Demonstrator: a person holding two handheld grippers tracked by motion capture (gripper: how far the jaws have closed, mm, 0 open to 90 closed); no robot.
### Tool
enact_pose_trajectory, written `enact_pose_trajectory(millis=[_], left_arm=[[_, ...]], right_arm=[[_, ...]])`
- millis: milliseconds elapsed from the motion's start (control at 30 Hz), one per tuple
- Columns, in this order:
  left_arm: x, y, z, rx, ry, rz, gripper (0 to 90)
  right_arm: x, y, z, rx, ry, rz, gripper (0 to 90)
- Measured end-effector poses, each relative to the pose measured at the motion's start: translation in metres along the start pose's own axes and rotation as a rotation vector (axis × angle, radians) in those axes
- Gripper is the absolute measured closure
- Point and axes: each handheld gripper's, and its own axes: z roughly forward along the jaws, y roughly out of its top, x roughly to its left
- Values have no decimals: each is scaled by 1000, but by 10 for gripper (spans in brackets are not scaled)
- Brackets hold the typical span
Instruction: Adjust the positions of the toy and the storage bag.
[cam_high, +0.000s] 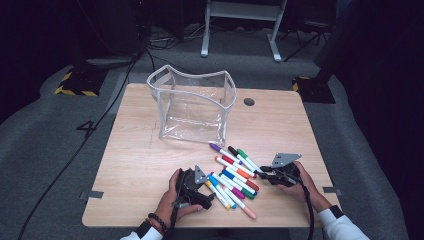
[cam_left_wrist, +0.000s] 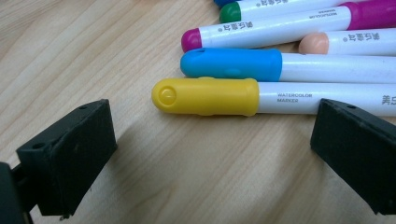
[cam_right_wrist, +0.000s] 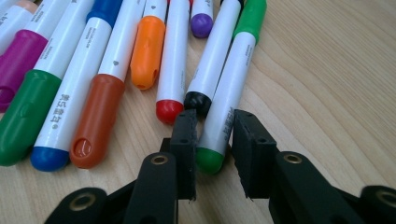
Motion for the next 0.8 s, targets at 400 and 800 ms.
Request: enact_pose_trajectory(millis=[400,800], left_arm=[[22,-4,-3,6,-35,21,3],[67,-38,-33,4,4,-17,3]], right_arm=[[2,0,-2,-18,-4,13,599],[-38,33,-20,-186,-32,95,420]])
